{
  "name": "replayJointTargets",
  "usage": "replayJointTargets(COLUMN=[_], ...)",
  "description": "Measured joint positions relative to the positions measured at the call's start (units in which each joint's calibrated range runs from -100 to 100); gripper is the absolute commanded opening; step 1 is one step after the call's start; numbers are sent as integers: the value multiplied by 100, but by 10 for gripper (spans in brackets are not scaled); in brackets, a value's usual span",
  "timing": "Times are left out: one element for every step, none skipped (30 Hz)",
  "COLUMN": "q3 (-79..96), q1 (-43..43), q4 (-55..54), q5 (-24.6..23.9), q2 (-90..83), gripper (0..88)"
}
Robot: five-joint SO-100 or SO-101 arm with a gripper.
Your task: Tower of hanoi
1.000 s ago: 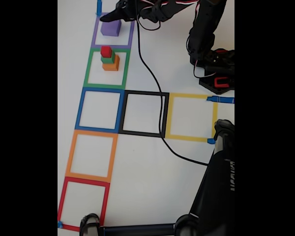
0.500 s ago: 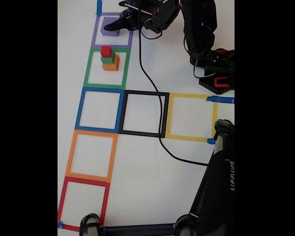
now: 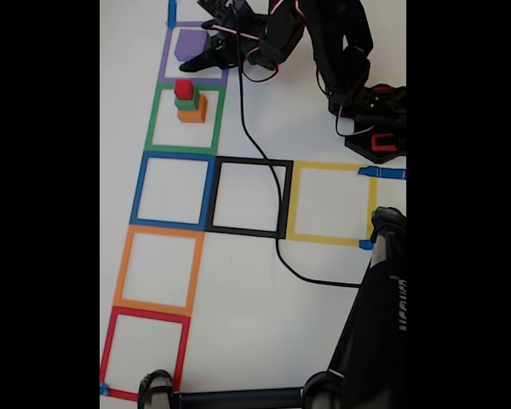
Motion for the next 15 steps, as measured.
replayJointTargets(q3=[-27,-44,-62,-89,-97,-115,-133,-142,-151,-151,-151,-159,-204,-212,-221], q1=[12,0,-35,-59,-70,-70,-47,0,47,70,70,70,70,59,59], q4=[-24,-56,-105,-145,-185,-218,-242,-258,-266,-274,-274,-290,-298,-306,-314], q5=[0,0,0,0,0,0,0,0,0,0,0,0,0,0,0], q2=[51,101,160,220,279,329,371,388,405,414,422,456,498,523,532], gripper=[358,358,358,357,356,355,353,351,346,344,339,333,329,324,316])
